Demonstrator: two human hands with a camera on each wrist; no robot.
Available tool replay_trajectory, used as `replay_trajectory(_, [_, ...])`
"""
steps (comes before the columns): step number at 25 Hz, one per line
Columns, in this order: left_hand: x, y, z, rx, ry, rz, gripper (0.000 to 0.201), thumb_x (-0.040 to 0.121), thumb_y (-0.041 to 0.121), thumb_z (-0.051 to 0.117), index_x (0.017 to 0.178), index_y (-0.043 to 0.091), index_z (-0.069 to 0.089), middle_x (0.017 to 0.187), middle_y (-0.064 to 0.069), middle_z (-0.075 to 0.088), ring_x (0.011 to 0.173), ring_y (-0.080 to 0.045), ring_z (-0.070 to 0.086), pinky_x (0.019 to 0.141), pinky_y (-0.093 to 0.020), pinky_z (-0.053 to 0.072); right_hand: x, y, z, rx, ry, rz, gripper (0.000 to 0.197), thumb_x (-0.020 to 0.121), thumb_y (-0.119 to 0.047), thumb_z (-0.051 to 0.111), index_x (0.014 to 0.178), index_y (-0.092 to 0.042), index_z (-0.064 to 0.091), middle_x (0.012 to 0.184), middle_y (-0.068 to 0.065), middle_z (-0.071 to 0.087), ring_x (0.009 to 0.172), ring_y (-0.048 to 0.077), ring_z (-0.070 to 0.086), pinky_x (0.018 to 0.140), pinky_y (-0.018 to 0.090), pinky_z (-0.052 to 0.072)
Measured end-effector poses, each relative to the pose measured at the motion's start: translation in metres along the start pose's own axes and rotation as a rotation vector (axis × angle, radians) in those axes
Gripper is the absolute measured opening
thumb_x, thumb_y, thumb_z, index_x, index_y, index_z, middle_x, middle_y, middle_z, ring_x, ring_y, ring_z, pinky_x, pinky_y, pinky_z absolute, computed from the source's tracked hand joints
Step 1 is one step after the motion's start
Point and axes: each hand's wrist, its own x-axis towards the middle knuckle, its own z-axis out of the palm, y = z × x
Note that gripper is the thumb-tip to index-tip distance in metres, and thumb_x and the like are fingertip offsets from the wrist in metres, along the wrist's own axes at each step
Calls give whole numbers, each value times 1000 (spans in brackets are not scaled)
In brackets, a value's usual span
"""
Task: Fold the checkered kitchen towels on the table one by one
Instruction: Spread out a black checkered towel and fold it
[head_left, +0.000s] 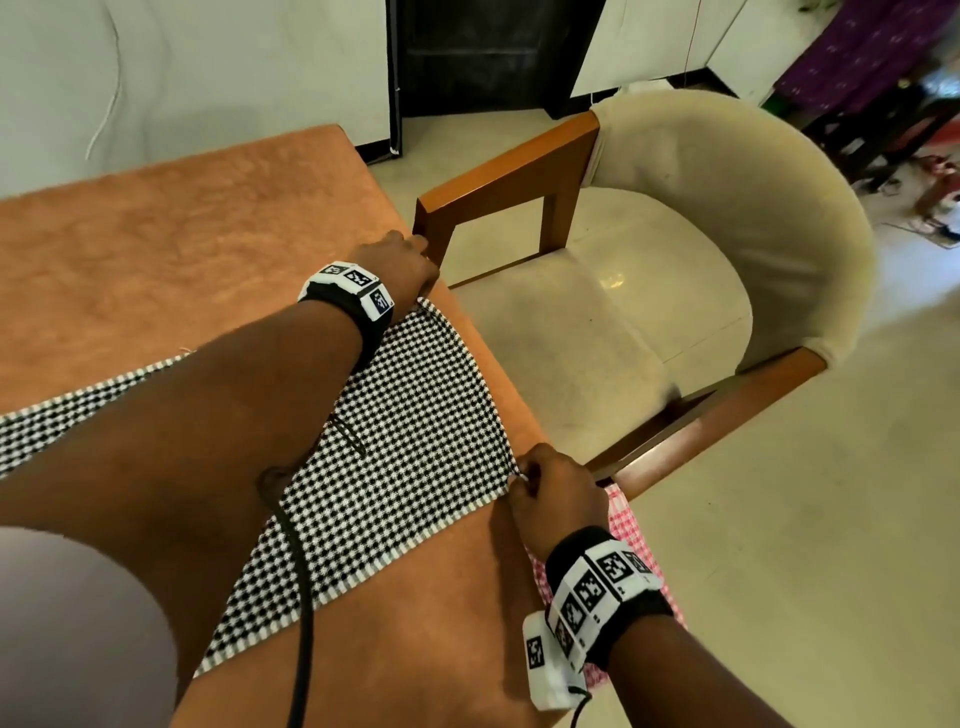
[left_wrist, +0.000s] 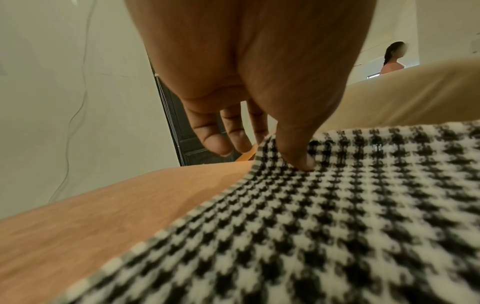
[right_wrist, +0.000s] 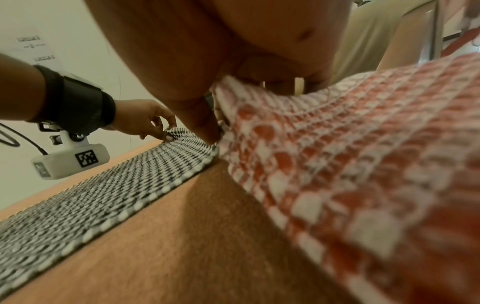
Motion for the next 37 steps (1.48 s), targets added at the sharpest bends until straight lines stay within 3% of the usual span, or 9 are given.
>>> replay_trajectory(5, [-25,-29,0,-46,6,-42,16,89,21,60,99,33,63,100,-5,58,100,-29,54,69,-37,50,-5,-3,7,21,-16,-45,8,88,-36,46,95,-32,48,84,-7,63,78,20,63,79,42,53])
replay_trajectory(9, [-57,-52,-3,-73,41,-40,18,87,16,60,95,32,62,98,-4,64,99,-30,57,66,-37,48,-14,-9,14,43,15,-62,6,93,-39,44,92,-33,41,75,-12,59,73,20,62,79,46,52])
replay_trajectory(13, [-96,-72,-2,-116,65,-60,17,85,14,59,92,29,62,97,-2,66,91,-31,62,63,-35,45,-26,-21,19,2,15,-86,8,93,-35,51,91,-32,45,74,-14,52,75,20,58,83,43,48])
replay_trajectory(16, [-128,-89,-4,-178,114,-76,17,84,13,63,91,28,65,94,0,68,89,-30,63,64,-36,48,-34,-33,15,27,55,-130,6,85,-29,60,89,-27,55,78,-8,58,75,21,58,68,30,42])
replay_trajectory(20, [-177,-127,-7,-278,181,-99,15,80,9,71,87,22,72,89,-3,71,87,-28,64,65,-34,46,-59,-67,19,14,88,-304,10,76,-28,61,83,-21,60,81,-4,55,76,21,54,65,32,42])
replay_trajectory(24, [-225,-164,-2,-277,176,-186,12,81,14,75,89,23,75,89,-2,72,88,-26,64,64,-29,39,-103,-116,47,32,-1,-478,17,71,-40,49,76,-26,56,79,-9,52,74,17,52,67,36,46])
replay_trajectory(29, [-283,-212,16,-283,135,-287,13,81,17,76,89,26,75,88,0,72,89,-25,64,65,-33,45,-148,-176,94,34,-113,-634,15,71,-39,51,76,-27,57,74,-10,55,69,15,53,64,33,46])
replay_trajectory(34, [-323,-253,40,-266,73,-350,14,80,18,77,89,29,74,90,0,73,88,-26,65,68,-40,54,-178,-215,134,-23,-233,-702,12,73,-36,52,79,-26,57,73,-9,58,71,14,52,66,34,45])
replay_trajectory(37, [-333,-267,52,-238,28,-361,16,80,17,75,90,30,74,93,0,72,90,-26,64,67,-36,51,-189,-235,155,-52,-285,-713,13,76,-36,49,81,-26,56,74,-8,61,73,16,55,71,35,47])
